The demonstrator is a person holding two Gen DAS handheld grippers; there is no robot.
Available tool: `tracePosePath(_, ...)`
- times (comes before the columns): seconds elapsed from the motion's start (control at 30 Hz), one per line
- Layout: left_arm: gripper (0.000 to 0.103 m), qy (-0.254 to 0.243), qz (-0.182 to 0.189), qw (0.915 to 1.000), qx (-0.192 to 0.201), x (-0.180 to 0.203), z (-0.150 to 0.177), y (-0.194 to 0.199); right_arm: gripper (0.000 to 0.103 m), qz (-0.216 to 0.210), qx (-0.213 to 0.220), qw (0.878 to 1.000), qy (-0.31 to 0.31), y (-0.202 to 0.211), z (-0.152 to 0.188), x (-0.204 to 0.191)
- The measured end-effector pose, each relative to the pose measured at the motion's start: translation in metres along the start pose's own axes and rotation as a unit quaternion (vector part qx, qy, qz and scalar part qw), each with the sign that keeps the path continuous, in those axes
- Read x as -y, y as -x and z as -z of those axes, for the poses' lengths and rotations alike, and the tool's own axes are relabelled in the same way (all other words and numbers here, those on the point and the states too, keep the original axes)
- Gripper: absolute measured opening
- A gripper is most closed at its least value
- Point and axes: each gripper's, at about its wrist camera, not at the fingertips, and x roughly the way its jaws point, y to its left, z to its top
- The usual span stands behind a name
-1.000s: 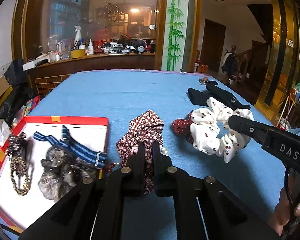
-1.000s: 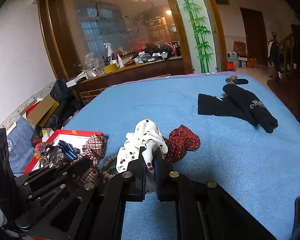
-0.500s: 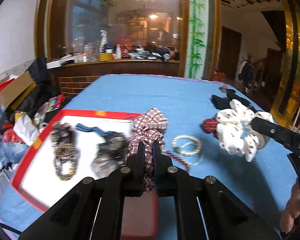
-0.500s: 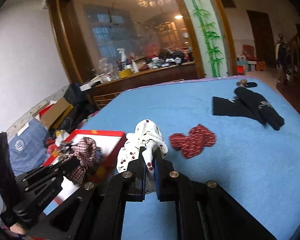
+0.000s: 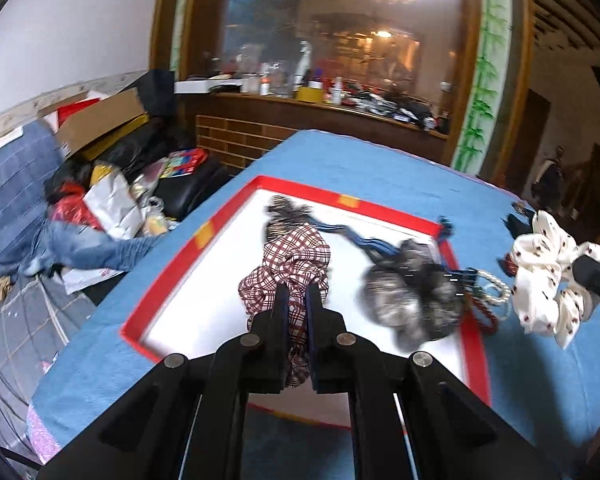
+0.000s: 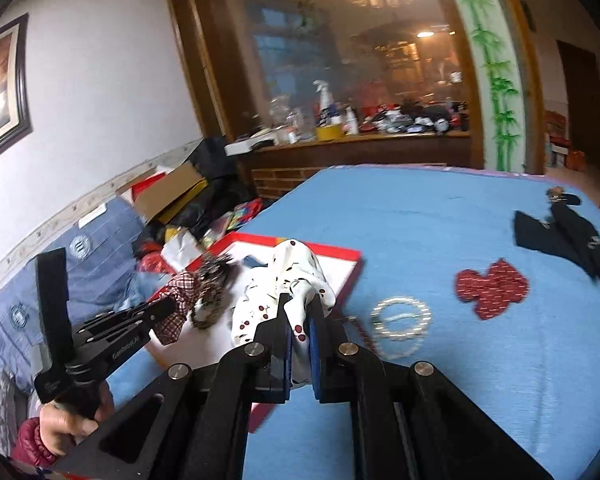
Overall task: Organize jewelry
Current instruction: 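Lower both scrunchies into the tray and open both tools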
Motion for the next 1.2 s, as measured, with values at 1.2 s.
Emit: tracePosePath(1.2,0.007,0.031,0.009,0.9977,-0.060,-0.021,-0.007,-0.044,0.009,-0.010,-0.094,0.993,0.066,-0.114,0.018,-0.065)
